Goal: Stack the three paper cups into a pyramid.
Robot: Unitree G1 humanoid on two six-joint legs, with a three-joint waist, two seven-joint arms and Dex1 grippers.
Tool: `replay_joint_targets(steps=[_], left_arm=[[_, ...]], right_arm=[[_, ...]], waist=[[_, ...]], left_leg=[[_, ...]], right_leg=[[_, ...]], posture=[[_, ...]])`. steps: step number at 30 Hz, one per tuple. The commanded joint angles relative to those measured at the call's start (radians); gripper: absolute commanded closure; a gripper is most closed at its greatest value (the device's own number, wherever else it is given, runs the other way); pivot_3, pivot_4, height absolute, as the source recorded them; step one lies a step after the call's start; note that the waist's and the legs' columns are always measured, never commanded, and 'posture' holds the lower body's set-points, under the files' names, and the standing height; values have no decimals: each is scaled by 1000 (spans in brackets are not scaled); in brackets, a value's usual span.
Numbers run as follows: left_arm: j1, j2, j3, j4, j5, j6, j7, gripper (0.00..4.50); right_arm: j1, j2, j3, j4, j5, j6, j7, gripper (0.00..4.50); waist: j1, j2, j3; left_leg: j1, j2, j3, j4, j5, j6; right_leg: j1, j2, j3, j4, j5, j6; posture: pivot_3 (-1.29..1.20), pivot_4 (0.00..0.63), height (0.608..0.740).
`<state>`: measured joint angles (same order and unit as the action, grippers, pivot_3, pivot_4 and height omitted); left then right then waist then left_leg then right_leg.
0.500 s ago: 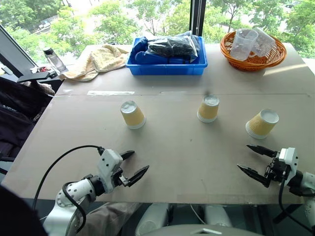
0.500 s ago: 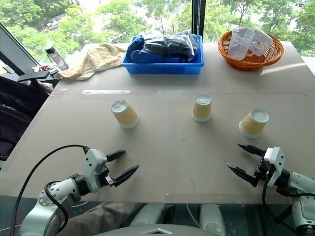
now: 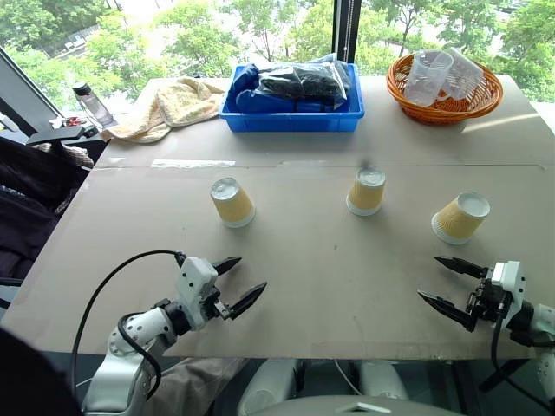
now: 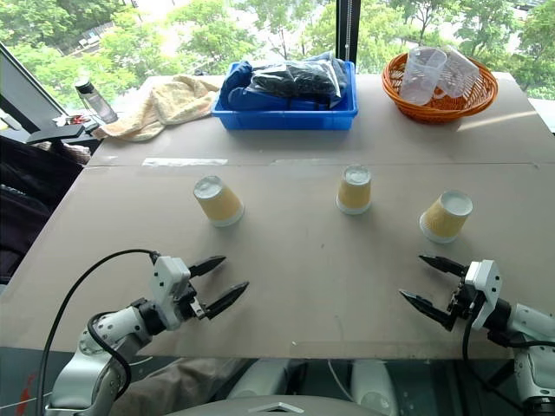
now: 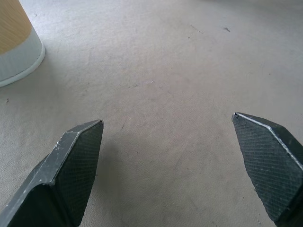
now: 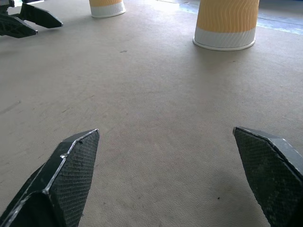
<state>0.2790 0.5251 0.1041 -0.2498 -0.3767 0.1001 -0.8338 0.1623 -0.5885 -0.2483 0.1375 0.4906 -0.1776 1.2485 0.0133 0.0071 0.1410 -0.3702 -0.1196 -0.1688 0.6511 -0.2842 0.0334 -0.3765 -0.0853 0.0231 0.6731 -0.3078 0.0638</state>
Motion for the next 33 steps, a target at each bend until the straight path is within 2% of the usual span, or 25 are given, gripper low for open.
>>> replay_joint_targets(steps=[1, 7, 11, 16, 26, 33], left_arm=[[-6, -3, 31, 7, -26, -42, -18, 26], [-97, -21, 117, 32, -99, -81, -4, 26], [-258, -46, 162, 101, -67, -80, 119, 26], [-376, -78, 140, 151, -29, -66, 203, 26], [-438, -90, 114, 229, 23, -45, 243, 26], [-460, -98, 85, 226, 32, -22, 253, 26]], right_arm=[[-7, -3, -5, -13, 19, -1, 9, 0], [-17, -4, -3, -53, 56, 30, 30, 0], [-37, -1, 18, -146, 94, 71, 31, 0], [-74, 20, 29, -263, 152, 148, -22, 0], [-90, 56, 33, -438, 271, 277, -107, 0], [-88, 58, 38, -451, 275, 303, -109, 0]], waist=[[0, 0, 0], [2, -1, 1], [1, -1, 1], [-3, -4, 1], [0, -7, 2], [0, -7, 3]], left_leg=[[0, 0, 0, 0, 0, 0], [0, 0, -1, 0, 0, 0], [0, 0, -1, 0, 0, 0], [-1, 0, 0, 2, 0, 0], [-2, 0, -2, 2, 0, 0], [-2, 0, -2, 2, 0, 0]], right_leg=[[0, 0, 0, 0, 0, 0], [0, 0, -1, 0, 0, 0], [0, 0, -1, 0, 0, 0], [0, 0, -1, 1, 0, 0], [-1, 0, -1, -1, 0, 0], [-1, 1, -2, -1, 0, 0]], posture=[[0, 150, 740], [0, 150, 740], [0, 150, 740], [0, 150, 740], [0, 150, 740], [0, 150, 740]])
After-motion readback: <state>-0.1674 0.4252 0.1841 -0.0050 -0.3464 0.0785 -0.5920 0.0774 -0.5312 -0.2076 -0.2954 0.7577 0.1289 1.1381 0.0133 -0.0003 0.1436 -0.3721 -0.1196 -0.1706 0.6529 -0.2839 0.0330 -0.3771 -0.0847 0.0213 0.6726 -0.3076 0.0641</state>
